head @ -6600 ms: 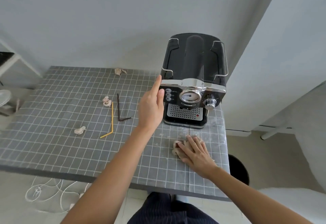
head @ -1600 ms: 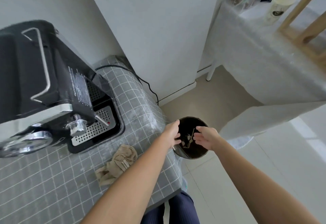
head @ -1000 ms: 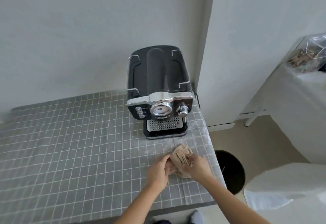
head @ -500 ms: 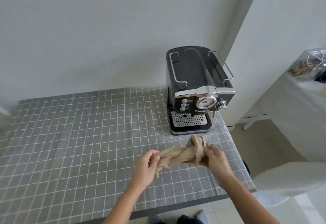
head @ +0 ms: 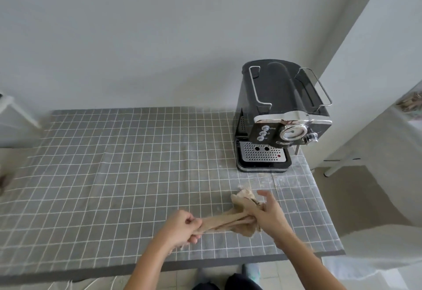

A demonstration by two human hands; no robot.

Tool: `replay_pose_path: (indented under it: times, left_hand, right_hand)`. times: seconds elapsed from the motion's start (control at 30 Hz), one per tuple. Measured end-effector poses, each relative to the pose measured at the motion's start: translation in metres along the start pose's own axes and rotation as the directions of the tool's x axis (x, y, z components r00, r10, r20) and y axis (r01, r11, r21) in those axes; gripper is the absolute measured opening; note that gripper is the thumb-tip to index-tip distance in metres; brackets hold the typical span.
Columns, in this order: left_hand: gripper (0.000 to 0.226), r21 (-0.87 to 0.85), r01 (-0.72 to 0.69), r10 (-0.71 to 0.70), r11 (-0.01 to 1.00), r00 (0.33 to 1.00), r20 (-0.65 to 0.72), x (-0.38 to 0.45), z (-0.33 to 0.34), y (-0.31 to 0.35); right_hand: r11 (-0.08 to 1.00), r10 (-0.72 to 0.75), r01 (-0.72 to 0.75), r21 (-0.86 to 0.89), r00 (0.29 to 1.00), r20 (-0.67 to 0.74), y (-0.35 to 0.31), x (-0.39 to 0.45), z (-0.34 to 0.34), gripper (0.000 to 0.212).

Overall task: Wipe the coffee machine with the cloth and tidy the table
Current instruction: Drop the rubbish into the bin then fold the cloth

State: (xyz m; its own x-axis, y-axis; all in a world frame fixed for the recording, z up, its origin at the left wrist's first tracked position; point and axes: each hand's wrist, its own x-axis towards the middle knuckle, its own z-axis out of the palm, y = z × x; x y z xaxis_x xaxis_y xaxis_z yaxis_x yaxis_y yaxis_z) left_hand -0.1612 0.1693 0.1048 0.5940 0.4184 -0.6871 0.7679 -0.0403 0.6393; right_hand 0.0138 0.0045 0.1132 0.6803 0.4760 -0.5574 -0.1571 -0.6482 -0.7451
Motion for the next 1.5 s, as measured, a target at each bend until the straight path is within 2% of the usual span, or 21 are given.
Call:
replay_pose_path:
  times: [0.07, 0.13, 0.2, 0.27, 0.37, 0.47, 0.53, 0.6, 0.73, 0.83, 0.9, 0.93, 1.03, 1.07, 1.13, 1.17, 1.23, 1.27, 1.33, 1.4, 1.5]
  left_hand:
    - [0.017, 0.002, -0.026, 0.026, 1.0, 0.992, -0.122, -0.005, 0.001, 0.0]
    - [0.013, -0.033, -0.118, 0.103, 0.992, 0.95, -0.296, -0.011, 0.0, 0.003]
    - [0.009, -0.066, -0.207, 0.161, 0.976, 0.893, -0.419, -0.016, -0.004, 0.011]
    - [0.01, -0.151, -0.244, 0.157, 0.958, 0.886, -0.436, -0.02, -0.01, 0.02]
    - [0.017, -0.366, -0.217, 0.078, 0.905, 0.93, -0.359, -0.026, -0.02, 0.032]
    - [0.023, -0.64, -0.159, 0.035, 0.752, 0.979, -0.201, -0.033, -0.031, 0.042]
    - [0.025, -0.734, -0.14, 0.082, 0.664, 0.99, -0.115, -0.038, -0.037, 0.048]
    - [0.027, -0.796, -0.116, 0.151, 0.595, 0.988, -0.031, -0.042, -0.04, 0.053]
    - [0.024, -0.851, -0.044, 0.218, 0.523, 0.972, 0.084, -0.047, -0.039, 0.06]
    - [0.022, -0.887, 0.023, 0.247, 0.46, 0.957, 0.153, -0.049, -0.035, 0.062]
    - [0.022, -0.913, 0.069, 0.262, 0.402, 0.947, 0.187, -0.053, -0.035, 0.064]
    - [0.022, -0.923, 0.084, 0.268, 0.376, 0.943, 0.196, -0.054, -0.036, 0.065]
    - [0.025, -0.928, 0.075, 0.257, 0.365, 0.95, 0.178, -0.057, -0.045, 0.062]
    - [0.025, -0.922, 0.051, 0.232, 0.383, 0.961, 0.15, -0.056, -0.05, 0.059]
    - [0.025, -0.868, -0.034, 0.154, 0.496, 0.987, 0.049, -0.056, -0.061, 0.051]
    - [0.024, -0.787, -0.091, 0.124, 0.611, 0.992, -0.019, -0.056, -0.066, 0.046]
    - [0.026, -0.439, -0.183, 0.115, 0.88, 0.978, -0.176, -0.056, -0.072, 0.037]
    - [0.031, -0.234, -0.21, 0.149, 0.949, 0.956, -0.252, -0.055, -0.073, 0.033]
    - [0.041, 0.062, -0.247, 0.252, 0.967, 0.89, -0.381, -0.053, -0.069, 0.026]
    - [0.039, 0.29, -0.272, 0.384, 0.917, 0.797, -0.466, -0.049, -0.067, 0.02]
    - [0.022, 0.523, -0.193, 0.496, 0.83, 0.685, -0.534, -0.042, -0.076, 0.016]
  right_hand:
    - [0.958, -0.202, 0.188, -0.219, 0.978, -0.044, 0.003, 0.0, 0.002, 0.043]
    - [0.85, -0.38, 0.335, -0.407, 0.924, -0.034, 0.004, -0.001, 0.002, 0.04]
    - [0.786, -0.456, 0.396, -0.475, 0.89, -0.015, 0.0, -0.004, 0.0, 0.035]
    - [0.785, -0.478, 0.4, -0.472, 0.877, -0.051, -0.007, -0.009, -0.003, 0.029]
    - [0.818, -0.481, 0.397, -0.417, 0.869, -0.115, -0.014, -0.017, -0.009, 0.035]
    - [0.926, -0.359, 0.337, -0.171, 0.925, -0.121, -0.018, -0.021, -0.018, 0.023]
    - [0.954, -0.295, 0.295, 0.047, 0.955, -0.025, -0.015, -0.018, -0.02, 0.047]
    - [0.953, -0.282, 0.274, 0.129, 0.958, 0.047, -0.007, -0.012, -0.014, 0.077]
    - [0.952, -0.286, 0.275, 0.133, 0.955, 0.074, 0.002, -0.003, 0.013, 0.104]
    - [0.934, -0.333, 0.345, -0.097, 0.936, 0.117, 0.007, 0.005, 0.041, 0.117]
    - [0.913, -0.36, 0.373, -0.163, 0.927, 0.104, 0.013, 0.009, 0.062, 0.106]
    - [0.911, -0.376, 0.383, -0.153, 0.924, 0.073, 0.015, 0.011, 0.07, 0.092]
    - [0.901, -0.42, 0.412, -0.139, 0.907, -0.035, 0.012, 0.013, 0.08, 0.028]
    - [0.897, -0.429, 0.419, -0.14, 0.902, -0.049, 0.009, 0.013, 0.078, 0.014]
    - [0.907, -0.415, 0.406, -0.113, 0.908, -0.066, 0.001, 0.009, 0.068, 0.018]
    - [0.917, -0.394, 0.386, -0.099, 0.915, -0.086, -0.005, 0.006, 0.061, 0.019]
    - [0.932, -0.362, 0.356, -0.067, 0.925, -0.119, -0.016, -0.002, 0.042, 0.015]
    - [0.94, -0.341, 0.337, -0.052, 0.935, -0.1, -0.022, -0.006, 0.031, 0.016]
    - [0.947, -0.319, 0.319, -0.032, 0.948, 0.011, -0.039, -0.019, 0.008, 0.034]
    - [0.935, -0.332, 0.341, -0.098, 0.938, 0.099, -0.057, -0.03, -0.011, 0.05]
    - [0.836, -0.413, 0.423, -0.35, 0.904, 0.106, -0.078, -0.04, -0.024, 0.043]
